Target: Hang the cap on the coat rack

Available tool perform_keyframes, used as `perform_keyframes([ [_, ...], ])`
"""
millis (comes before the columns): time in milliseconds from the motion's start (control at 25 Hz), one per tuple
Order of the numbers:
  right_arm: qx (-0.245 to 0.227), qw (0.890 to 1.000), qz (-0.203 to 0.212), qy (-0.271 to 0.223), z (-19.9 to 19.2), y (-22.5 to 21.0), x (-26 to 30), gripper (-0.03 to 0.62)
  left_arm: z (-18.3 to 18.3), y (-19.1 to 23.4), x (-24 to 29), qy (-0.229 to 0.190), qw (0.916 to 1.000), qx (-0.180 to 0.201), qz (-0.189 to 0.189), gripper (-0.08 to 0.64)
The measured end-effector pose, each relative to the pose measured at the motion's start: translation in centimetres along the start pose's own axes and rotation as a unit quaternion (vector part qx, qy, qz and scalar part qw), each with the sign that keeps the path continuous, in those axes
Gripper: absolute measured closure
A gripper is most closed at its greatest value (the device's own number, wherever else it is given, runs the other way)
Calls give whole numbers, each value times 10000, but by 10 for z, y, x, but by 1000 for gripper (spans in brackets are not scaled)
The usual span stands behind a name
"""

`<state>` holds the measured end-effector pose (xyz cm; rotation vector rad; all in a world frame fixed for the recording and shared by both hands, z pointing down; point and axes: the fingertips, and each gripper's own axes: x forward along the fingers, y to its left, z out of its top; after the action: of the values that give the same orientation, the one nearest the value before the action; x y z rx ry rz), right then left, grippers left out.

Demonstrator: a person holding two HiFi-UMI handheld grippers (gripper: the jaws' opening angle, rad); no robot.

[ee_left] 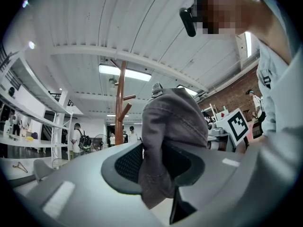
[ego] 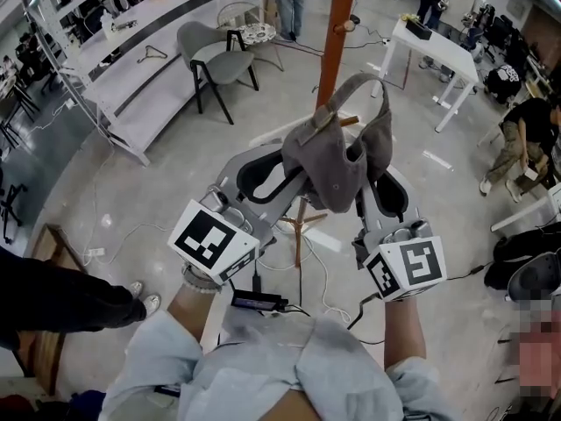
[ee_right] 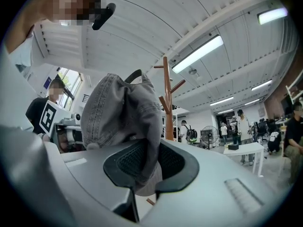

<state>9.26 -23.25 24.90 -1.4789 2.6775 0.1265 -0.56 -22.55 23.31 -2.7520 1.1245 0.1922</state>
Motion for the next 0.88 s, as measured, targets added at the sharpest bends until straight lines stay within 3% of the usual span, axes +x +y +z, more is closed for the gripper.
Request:
perform_keyframes([
  [480,-142,9997,-180,16,22,-25,52,522,12,47,37,-59,9999,-102,-113,434],
  [880,-105,9992,-165,340,13,-47,86,522,3,73,64,53,9996,-264,-79,434],
])
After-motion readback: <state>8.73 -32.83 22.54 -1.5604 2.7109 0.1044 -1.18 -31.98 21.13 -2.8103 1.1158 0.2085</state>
